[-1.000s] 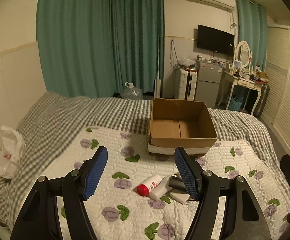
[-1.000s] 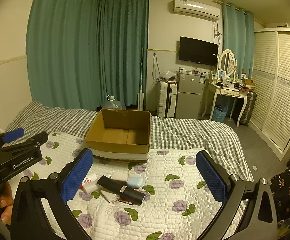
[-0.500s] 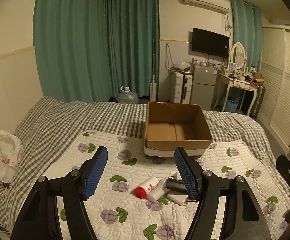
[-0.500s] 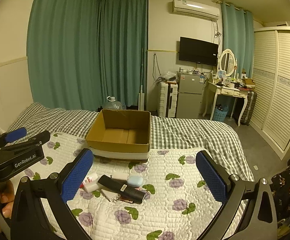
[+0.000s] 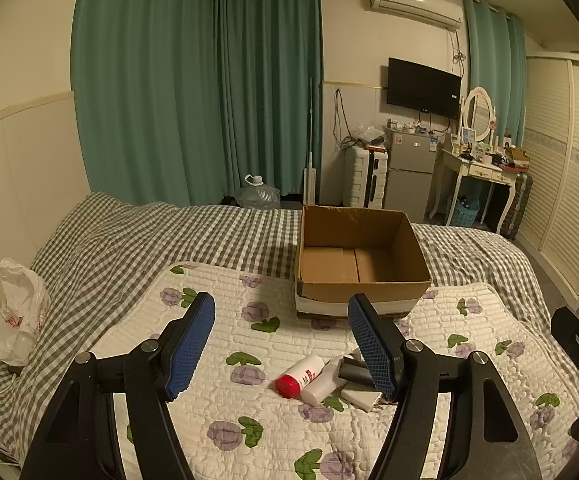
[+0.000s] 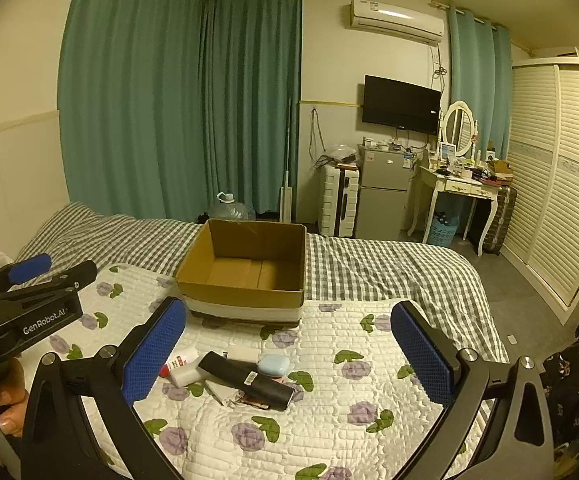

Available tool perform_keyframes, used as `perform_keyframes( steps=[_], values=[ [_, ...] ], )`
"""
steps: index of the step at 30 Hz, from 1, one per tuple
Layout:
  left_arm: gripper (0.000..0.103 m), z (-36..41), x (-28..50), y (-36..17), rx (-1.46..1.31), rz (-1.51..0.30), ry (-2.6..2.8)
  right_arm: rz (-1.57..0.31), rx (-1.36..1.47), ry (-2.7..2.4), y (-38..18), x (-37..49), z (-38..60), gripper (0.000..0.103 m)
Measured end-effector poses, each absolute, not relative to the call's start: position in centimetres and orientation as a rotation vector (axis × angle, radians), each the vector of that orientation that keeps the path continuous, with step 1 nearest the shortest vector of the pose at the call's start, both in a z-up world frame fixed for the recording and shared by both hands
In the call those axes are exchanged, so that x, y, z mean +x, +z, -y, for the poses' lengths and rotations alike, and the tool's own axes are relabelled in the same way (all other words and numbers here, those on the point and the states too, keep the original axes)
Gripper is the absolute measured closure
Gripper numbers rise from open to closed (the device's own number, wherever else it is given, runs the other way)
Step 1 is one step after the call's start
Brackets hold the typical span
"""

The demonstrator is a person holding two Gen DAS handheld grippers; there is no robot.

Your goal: Organize rigid objects

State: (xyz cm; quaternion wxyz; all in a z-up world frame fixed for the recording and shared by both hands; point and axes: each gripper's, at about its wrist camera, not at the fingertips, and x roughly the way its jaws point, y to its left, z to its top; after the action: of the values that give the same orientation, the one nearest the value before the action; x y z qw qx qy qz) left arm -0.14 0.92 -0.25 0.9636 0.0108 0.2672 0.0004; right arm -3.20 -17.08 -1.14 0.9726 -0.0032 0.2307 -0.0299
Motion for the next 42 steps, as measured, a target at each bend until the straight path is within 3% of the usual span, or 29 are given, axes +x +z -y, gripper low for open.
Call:
perform_keyframes(
  steps=[32, 42],
  values=[
    [0.031, -0.7, -0.5, -0.2, 0.024, -0.516, -0.024, -0.446, 0.0, -0.036, -0.8, -3.4, 17.1, 0.0],
    [0.031, -1.1, 0.9, 2.2, 0.051, -0.445, -0.064, -0.413, -0.033, -0.041, 0.0, -2.3, 18.0, 0.0]
  ],
)
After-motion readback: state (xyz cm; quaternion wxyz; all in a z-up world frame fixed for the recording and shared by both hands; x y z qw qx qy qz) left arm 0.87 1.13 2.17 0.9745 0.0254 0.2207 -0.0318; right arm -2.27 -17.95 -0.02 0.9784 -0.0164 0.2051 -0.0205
